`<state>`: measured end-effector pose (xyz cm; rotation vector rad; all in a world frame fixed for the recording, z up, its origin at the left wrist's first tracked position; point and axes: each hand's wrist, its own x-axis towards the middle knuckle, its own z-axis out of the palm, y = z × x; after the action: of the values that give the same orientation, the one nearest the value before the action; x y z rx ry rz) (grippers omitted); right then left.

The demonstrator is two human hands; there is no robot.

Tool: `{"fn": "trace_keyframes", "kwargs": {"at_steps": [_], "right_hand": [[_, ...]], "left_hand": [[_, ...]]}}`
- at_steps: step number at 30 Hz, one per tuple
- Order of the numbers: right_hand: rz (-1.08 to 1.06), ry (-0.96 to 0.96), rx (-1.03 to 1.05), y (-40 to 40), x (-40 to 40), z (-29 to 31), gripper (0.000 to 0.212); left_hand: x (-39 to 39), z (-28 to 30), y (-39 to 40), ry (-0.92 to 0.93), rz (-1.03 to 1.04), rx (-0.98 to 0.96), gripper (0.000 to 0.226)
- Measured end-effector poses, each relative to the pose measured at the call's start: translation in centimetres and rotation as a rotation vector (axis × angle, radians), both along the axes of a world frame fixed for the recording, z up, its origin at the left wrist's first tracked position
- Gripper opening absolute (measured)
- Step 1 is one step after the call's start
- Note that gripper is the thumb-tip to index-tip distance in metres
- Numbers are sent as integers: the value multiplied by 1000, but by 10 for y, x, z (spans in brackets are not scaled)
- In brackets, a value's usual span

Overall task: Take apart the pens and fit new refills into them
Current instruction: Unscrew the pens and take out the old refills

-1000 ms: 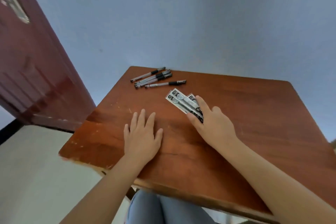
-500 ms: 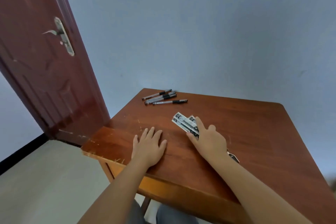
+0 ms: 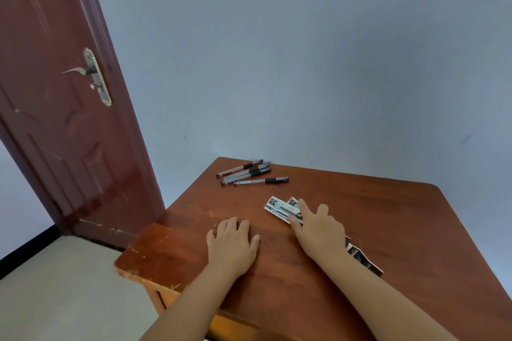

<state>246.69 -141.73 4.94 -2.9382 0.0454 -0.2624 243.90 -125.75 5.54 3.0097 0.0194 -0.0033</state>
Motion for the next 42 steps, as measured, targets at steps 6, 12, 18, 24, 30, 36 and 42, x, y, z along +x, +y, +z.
{"fn": "trace_keyframes", "kwargs": {"at_steps": [6,12,18,24,30,36,42], "right_hand": [[40,-6,-204,6,35,2,50],[27,76,-376,-18,64,10,46],[-98,65,-313,-51,75,9,44],[-109,-26,-217,-49,76,9,50],[170,-229,-107,-5,84,1,34],[228,-15,-184,26,125,5,44],[496,-116,-270,35,112,12,26]], "left_hand": [[28,-4,-4,105,8,-47,52],[37,-9,-3,103,2,-32,52],[46,-9,-5,130,-7,-29,53],[54,-4,2,-10,-23,19,50],[70,-11,13,-32,41,-43,50],[75,-15,14,39,45,-30,53],[70,-13,15,-157,66,-107,54]]}}
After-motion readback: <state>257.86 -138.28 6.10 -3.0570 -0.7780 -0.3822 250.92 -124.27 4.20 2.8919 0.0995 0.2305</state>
